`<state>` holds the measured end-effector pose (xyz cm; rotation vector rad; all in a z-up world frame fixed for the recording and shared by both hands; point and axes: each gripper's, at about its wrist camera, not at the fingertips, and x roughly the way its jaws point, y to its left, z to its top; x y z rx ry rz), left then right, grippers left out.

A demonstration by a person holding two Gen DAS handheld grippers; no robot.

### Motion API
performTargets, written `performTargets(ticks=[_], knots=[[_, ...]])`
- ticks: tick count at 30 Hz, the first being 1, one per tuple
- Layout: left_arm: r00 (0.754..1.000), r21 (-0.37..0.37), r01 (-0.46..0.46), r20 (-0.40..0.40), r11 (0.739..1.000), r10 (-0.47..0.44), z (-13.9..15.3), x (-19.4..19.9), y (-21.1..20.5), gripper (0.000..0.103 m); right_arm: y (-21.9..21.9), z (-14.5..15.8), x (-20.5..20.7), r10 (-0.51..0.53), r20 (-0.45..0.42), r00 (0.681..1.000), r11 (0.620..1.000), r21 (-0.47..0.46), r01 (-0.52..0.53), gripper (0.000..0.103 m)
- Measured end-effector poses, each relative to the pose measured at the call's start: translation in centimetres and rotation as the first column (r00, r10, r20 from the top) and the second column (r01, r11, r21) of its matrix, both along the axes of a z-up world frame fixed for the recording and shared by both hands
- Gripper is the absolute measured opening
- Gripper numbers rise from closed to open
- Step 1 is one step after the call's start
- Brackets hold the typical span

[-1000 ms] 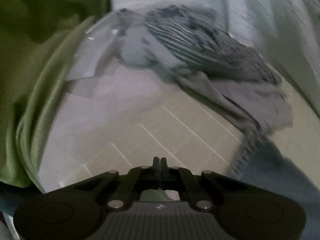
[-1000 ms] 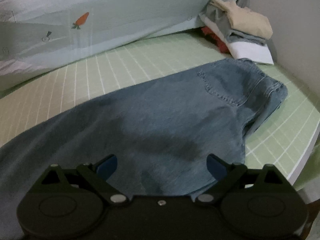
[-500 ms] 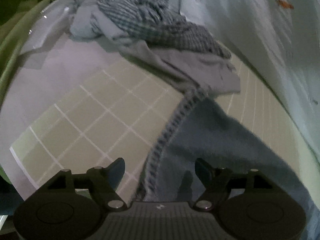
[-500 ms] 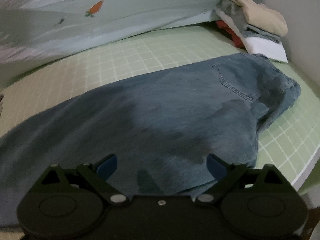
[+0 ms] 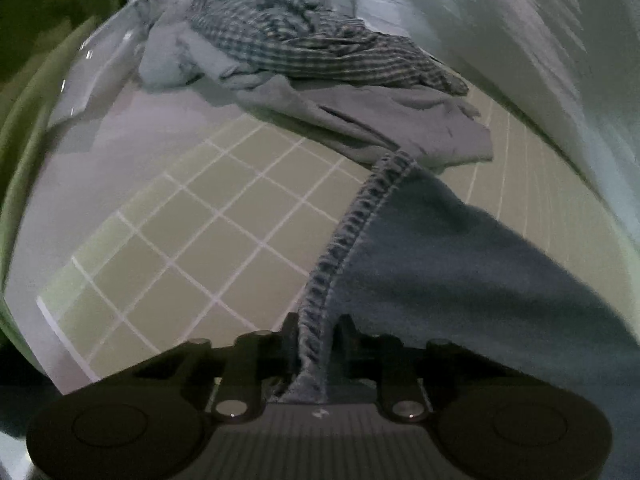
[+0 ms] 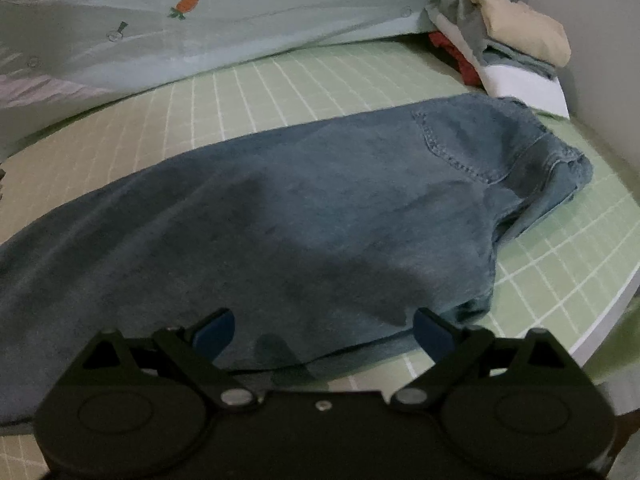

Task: Fold clothes
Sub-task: 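Fold the held hems over onto the jeans with the left gripper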

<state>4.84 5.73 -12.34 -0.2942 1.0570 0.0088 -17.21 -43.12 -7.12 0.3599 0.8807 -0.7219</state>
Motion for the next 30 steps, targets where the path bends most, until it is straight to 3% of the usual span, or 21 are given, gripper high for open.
performTargets(ticks=[5, 9, 14, 18, 22, 25, 27, 30], knots=[[0.999, -0.058, -0.013, 0.036, 0.998, 0.015, 1.8, -0.2, -0.3, 0.01, -0.6, 0.2, -1.1, -0.018, 0.014, 1.0, 1.0, -0.01, 0.018, 0.097], [0.991, -0.096, 0.044, 0.13, 0.994, -0.031, 5.3, -0.5, -3.6, 0.009, -2.5, 0.3, -2.4, -0.069, 0.029, 0.997, 0.998, 0.012, 0.069, 0.097], [0.961, -0.1, 0.185, 0.227, 0.978, -0.159, 8.5, -0.8, -10.9, 0.008, -5.1, 0.3, -3.8, -0.083, 0.043, 0.996, 0.996, 0.024, 0.082, 0.097], [0.921, -0.08, 0.332, 0.242, 0.94, -0.304, 9.2, -2.4, -19.0, 0.008, -7.6, 0.7, -5.4, -0.073, 0.044, 0.996, 0.997, 0.012, 0.073, 0.097], [0.875, -0.076, 0.467, 0.181, 0.881, -0.449, 7.4, -5.3, -27.6, 0.007, -10.4, 0.9, -7.3, -0.079, 0.04, 0.996, 0.997, 0.005, 0.079, 0.097], [0.851, -0.041, 0.524, 0.067, 0.851, -0.521, 3.8, -7.1, -32.3, 0.01, -12.5, 1.1, -8.8, -0.083, 0.037, 0.996, 0.997, 0.001, 0.083, 0.097], [0.847, -0.057, 0.53, -0.018, 0.846, -0.532, 1.7, -8.0, -33.9, 0.009, -13.8, 1.3, -9.8, -0.087, 0.035, 0.996, 0.996, -0.002, 0.087, 0.097], [0.856, -0.063, 0.513, -0.032, 0.856, -0.516, 1.2, -9.1, -34.8, 0.009, -15.7, 1.2, -11.1, -0.1, 0.026, 0.995, 0.995, 0.003, 0.1, 0.097]])
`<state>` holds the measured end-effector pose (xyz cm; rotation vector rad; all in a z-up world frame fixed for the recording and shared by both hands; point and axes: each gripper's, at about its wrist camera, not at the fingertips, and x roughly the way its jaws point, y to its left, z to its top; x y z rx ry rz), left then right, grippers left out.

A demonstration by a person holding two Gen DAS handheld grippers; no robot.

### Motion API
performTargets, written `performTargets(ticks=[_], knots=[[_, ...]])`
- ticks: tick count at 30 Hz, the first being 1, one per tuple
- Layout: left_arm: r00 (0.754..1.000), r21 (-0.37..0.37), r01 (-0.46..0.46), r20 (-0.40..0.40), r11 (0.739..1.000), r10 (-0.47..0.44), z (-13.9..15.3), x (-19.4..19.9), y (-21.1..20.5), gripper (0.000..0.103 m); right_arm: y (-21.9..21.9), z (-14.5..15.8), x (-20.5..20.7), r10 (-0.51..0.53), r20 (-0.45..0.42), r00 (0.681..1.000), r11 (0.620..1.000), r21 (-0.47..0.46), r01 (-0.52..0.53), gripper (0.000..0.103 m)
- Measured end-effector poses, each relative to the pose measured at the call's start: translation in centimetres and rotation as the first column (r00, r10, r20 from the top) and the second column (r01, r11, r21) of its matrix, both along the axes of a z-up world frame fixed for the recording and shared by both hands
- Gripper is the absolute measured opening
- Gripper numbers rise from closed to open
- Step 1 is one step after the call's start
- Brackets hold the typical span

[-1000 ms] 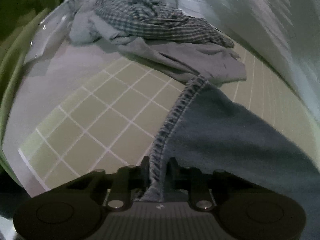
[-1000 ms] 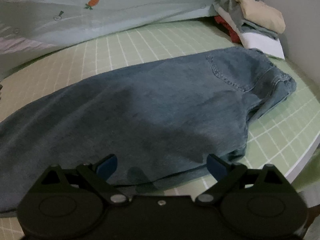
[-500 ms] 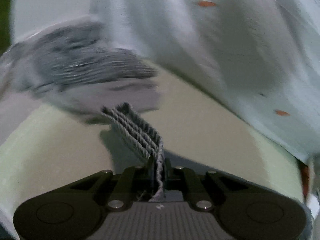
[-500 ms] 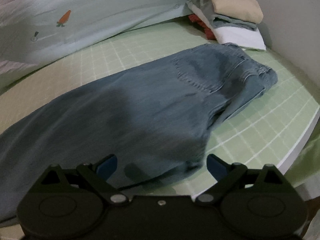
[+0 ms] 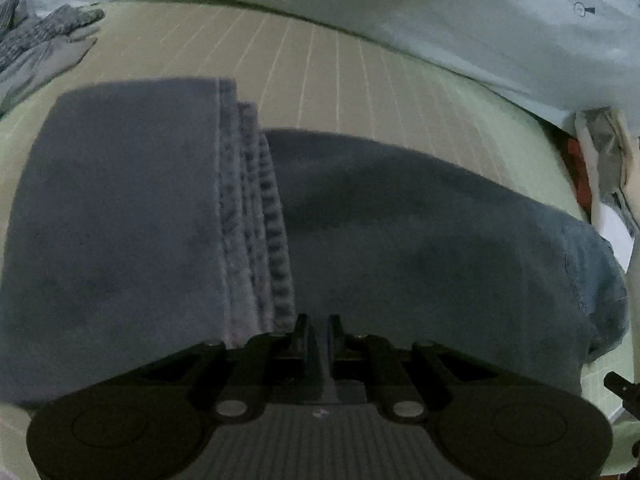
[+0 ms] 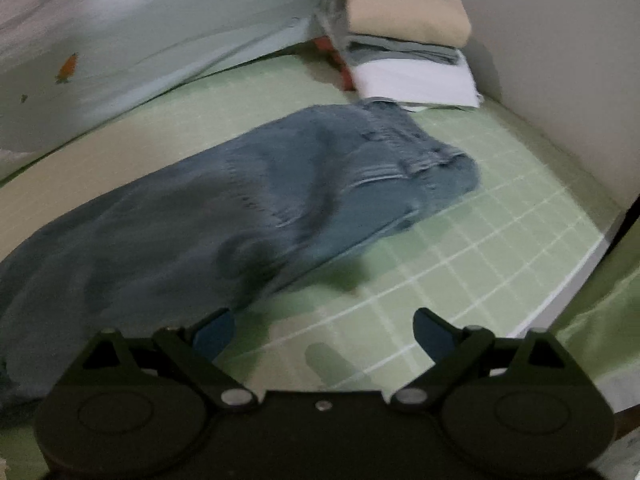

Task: Fold clothes

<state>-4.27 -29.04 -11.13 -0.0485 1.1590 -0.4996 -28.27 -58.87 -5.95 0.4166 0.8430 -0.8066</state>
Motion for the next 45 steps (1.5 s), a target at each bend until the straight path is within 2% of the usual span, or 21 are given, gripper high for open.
performTargets(ticks=[3, 5, 6, 7, 8, 9, 10, 11, 15, 20, 23, 28, 32, 37, 39, 41, 43, 44, 45], knots=[[0.999, -0.002, -0.045, 0.02, 0.999, 0.045, 0.4, -0.5, -0.6, 0.012, -2.1, -0.2, -1.0, -0.01, -0.002, 1.0, 1.0, 0.015, 0.01, 0.097], [0.995, -0.001, -0.086, 0.041, 0.996, 0.086, 0.8, -0.7, -0.8, 0.032, -3.2, -0.4, -1.3, -0.01, -0.004, 1.0, 1.0, 0.029, 0.01, 0.097], [0.993, -0.002, -0.111, 0.049, 0.994, 0.111, 0.9, -0.6, -0.9, 0.038, -3.8, -0.5, -1.3, -0.004, -0.002, 1.0, 0.999, 0.032, 0.004, 0.097], [0.989, -0.001, -0.137, 0.056, 0.991, 0.136, 1.1, -0.6, -0.9, 0.055, -4.4, -0.6, -1.4, 0.002, 0.0, 1.0, 0.999, 0.036, -0.002, 0.097], [0.985, -0.005, -0.162, 0.062, 0.987, 0.162, 1.3, -0.6, -0.9, 0.067, -4.9, -0.6, -1.3, 0.008, 0.008, 1.0, 0.999, 0.039, -0.009, 0.097], [0.981, -0.025, -0.182, 0.068, 0.983, 0.183, 1.4, -0.6, -1.0, 0.073, -5.4, -0.6, -1.3, 0.015, 0.015, 1.0, 0.999, 0.043, -0.015, 0.098], [0.977, -0.044, -0.196, 0.073, 0.98, 0.199, 1.6, -0.8, -1.0, 0.086, -5.9, -0.6, -1.3, 0.02, 0.024, 1.0, 0.999, 0.047, -0.021, 0.099], [0.974, -0.054, -0.203, 0.086, 0.978, 0.207, 2.0, -1.1, -0.7, 0.091, -6.6, -0.6, -1.4, 0.014, 0.044, 0.999, 0.998, 0.061, -0.017, 0.1], [0.966, -0.029, -0.197, 0.167, 0.98, 0.199, 3.2, -2.4, -1.4, 0.094, -9.5, -0.6, -1.5, -0.011, 0.125, 0.992, 0.993, 0.117, -0.003, 0.102], [0.949, 0.021, -0.204, 0.25, 0.979, 0.192, 4.8, -3.5, -1.9, 0.094, -13.8, -2.4, -1.8, -0.153, 0.226, 0.962, 0.95, 0.303, 0.08, 0.103], [0.937, 0.056, -0.224, 0.286, 0.973, 0.199, 5.8, -3.9, -1.6, 0.095, -14.8, -3.0, -0.9, -0.182, 0.234, 0.955, 0.938, 0.332, 0.097, 0.103], [0.918, 0.079, -0.301, 0.296, 0.95, 0.266, 7.2, -3.8, -0.5, 0.095, -16.4, -4.2, 0.5, -0.23, 0.246, 0.942, 0.917, 0.38, 0.124, 0.103], [0.919, 0.089, -0.288, 0.305, 0.954, 0.249, 8.4, -4.4, 0.0, 0.095, -17.6, -4.6, 1.6, -0.262, 0.236, 0.936, 0.908, 0.39, 0.156, 0.103], [0.919, 0.164, -0.288, 0.323, 0.944, 0.224, 8.9, -4.6, 0.0, 0.095, -17.8, -4.6, 1.8, -0.333, 0.233, 0.914, 0.896, 0.382, 0.229, 0.103], [0.919, 0.172, -0.291, 0.323, 0.941, 0.225, 9.0, -4.7, 0.4, 0.095, -17.6, -4.6, 2.1, -0.319, 0.222, 0.921, 0.906, 0.358, 0.227, 0.102], [0.917, 0.164, -0.297, 0.325, 0.941, 0.232, 9.0, -4.8, 0.9, 0.096, -17.3, -4.6, 2.4, -0.296, 0.205, 0.933, 0.921, 0.319, 0.223, 0.092], [0.915, 0.151, -0.304, 0.32, 0.941, 0.244, 8.7, -4.5, 1.7, 0.096, -16.9, -4.2, 2.3, -0.266, 0.208, 0.941, 0.936, 0.289, 0.2, 0.07], [0.915, 0.143, -0.307, 0.316, 0.941, 0.25, 8.6, -4.4, 2.1, 0.096, -16.7, -4.0, 2.2, -0.25, 0.209, 0.945, 0.943, 0.274, 0.189, 0.066], [0.916, 0.13, -0.31, 0.307, 0.942, 0.259, 8.5, -4.1, 2.6, 0.096, -16.5, -3.8, 2.1, -0.235, 0.21, 0.949, 0.949, 0.259, 0.178, 0.056]])
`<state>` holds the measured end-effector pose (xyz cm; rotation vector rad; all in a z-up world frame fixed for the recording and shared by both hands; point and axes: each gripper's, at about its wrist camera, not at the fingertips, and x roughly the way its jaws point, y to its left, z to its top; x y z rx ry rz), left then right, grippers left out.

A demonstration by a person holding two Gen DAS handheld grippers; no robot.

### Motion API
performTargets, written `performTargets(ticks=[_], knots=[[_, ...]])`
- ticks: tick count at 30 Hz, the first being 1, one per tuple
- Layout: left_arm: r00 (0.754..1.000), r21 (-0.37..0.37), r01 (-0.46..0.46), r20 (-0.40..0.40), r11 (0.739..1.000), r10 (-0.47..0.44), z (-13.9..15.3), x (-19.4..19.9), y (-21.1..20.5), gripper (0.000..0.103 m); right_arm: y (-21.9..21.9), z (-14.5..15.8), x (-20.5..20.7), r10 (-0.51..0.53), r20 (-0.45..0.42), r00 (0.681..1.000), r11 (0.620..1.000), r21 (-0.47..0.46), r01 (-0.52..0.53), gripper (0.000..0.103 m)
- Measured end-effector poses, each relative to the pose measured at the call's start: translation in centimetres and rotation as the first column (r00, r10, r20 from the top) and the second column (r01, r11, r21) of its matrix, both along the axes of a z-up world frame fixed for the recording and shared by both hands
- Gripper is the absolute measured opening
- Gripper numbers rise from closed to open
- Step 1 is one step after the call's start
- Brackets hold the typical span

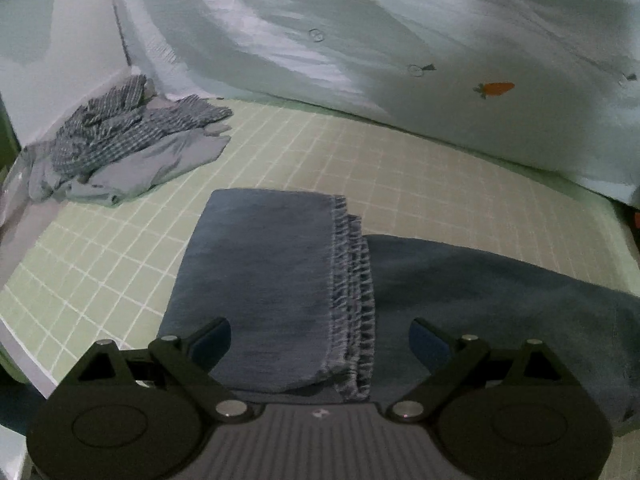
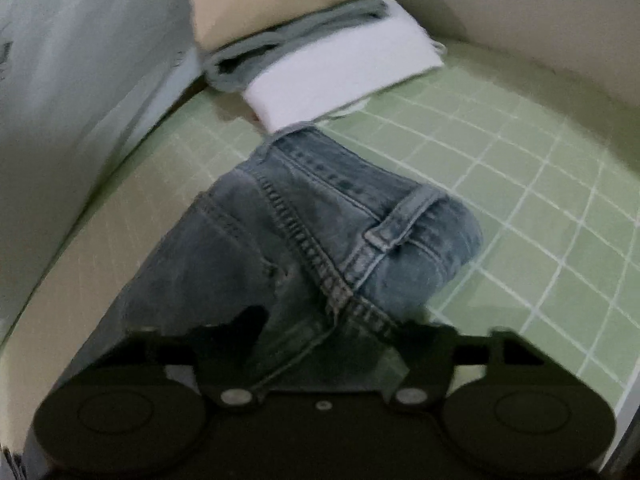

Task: Fold clothes

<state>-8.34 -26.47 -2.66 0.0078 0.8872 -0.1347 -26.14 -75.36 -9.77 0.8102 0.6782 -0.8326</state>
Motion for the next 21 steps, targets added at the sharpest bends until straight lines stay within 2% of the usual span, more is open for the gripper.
performTargets(ticks=[1, 3, 4, 6, 14, 21], knots=[[1.0, -0.02, -0.002, -0.006, 1.0, 0.002, -0.1, 0.3, 0.5, 0.096, 0.2, 0.2, 0.0, 0.014, -0.002, 1.0, 1.0, -0.016, -0.014, 0.041], [1.0, -0.05, -0.005, -0.008, 0.999, 0.005, -0.1, 0.9, 1.3, 0.096, 1.1, 1.6, 0.2, 0.056, 0.023, 0.998, 0.997, -0.056, -0.055, 0.028], [1.0, -0.061, -0.004, -0.005, 0.998, 0.004, -0.1, 1.2, 1.7, 0.096, 1.9, 2.5, 0.7, 0.076, 0.009, 0.997, 0.992, -0.102, -0.074, 0.027], [1.0, -0.074, 0.013, -0.001, 0.997, -0.013, 0.1, 1.8, 2.7, 0.096, 3.5, 4.3, 1.5, 0.111, -0.021, 0.994, 0.976, -0.188, -0.113, 0.025], [0.998, -0.102, 0.057, -0.03, 0.993, -0.06, -0.6, 4.7, 6.3, 0.096, 10.0, 9.2, 4.1, 0.148, 0.008, 0.989, 0.935, -0.328, -0.137, 0.022], [0.991, -0.079, 0.129, -0.035, 0.988, -0.132, -1.4, 6.6, 9.4, 0.096, 17.5, 10.2, 8.1, 0.247, -0.029, 0.969, 0.877, -0.418, -0.236, 0.02]])
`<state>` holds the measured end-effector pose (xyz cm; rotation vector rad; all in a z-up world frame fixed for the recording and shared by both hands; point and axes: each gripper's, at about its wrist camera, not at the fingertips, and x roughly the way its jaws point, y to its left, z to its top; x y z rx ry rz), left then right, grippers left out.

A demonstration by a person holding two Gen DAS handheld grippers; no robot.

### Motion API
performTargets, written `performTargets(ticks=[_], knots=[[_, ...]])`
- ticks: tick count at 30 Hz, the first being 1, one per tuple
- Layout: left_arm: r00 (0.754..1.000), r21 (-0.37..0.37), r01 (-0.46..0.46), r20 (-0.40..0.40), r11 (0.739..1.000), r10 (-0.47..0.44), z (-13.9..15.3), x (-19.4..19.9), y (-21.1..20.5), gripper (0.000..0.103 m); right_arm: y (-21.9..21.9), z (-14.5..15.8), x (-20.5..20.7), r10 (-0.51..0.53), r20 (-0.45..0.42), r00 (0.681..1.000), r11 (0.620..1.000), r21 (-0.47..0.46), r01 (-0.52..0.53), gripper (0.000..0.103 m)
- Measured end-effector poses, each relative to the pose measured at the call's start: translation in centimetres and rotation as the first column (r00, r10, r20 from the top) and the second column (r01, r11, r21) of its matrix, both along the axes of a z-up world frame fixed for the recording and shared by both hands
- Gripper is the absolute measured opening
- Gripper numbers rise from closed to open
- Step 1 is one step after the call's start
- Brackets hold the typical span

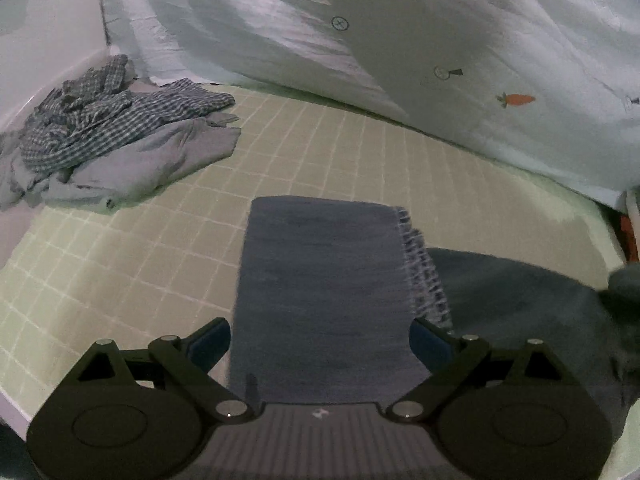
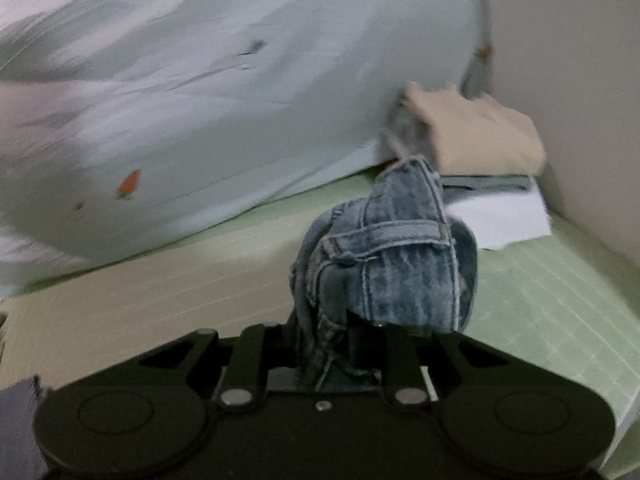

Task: Fold clothes

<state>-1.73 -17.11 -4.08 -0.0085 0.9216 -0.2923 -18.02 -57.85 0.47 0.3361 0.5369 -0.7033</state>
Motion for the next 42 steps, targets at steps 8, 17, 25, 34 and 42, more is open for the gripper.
performTargets(ticks=[8, 17, 25, 34, 42], knots=[[0.997, 0.05, 0.07, 0.024, 0.996, -0.071, -0.2, 2.1, 4.3, 0.096, 10.3, -2.7, 5.1, 0.153, -0.04, 0.987, 0.988, 0.022, -0.152, 0.019], [0.997, 0.017, 0.075, 0.011, 0.997, -0.075, -0.9, 4.1, 8.3, 0.096, 17.7, -9.3, 7.8, 0.234, -0.24, 0.942, 0.969, -0.019, -0.246, 0.02], [0.993, -0.052, 0.112, -0.025, 0.992, -0.114, -1.7, 4.8, 7.2, 0.096, 18.2, -7.0, 6.3, 0.276, -0.179, 0.944, 0.961, 0.074, -0.266, 0.05], [0.991, -0.069, 0.128, -0.028, 0.989, -0.131, -1.8, 4.8, 6.2, 0.096, 16.0, -2.1, 5.9, 0.208, 0.018, 0.978, 0.976, 0.057, -0.209, 0.078], [0.991, -0.048, 0.134, -0.015, 0.99, -0.135, -1.6, 4.9, 6.5, 0.096, 13.9, -5.8, 10.0, 0.17, -0.044, 0.984, 0.974, 0.162, -0.161, 0.025]])
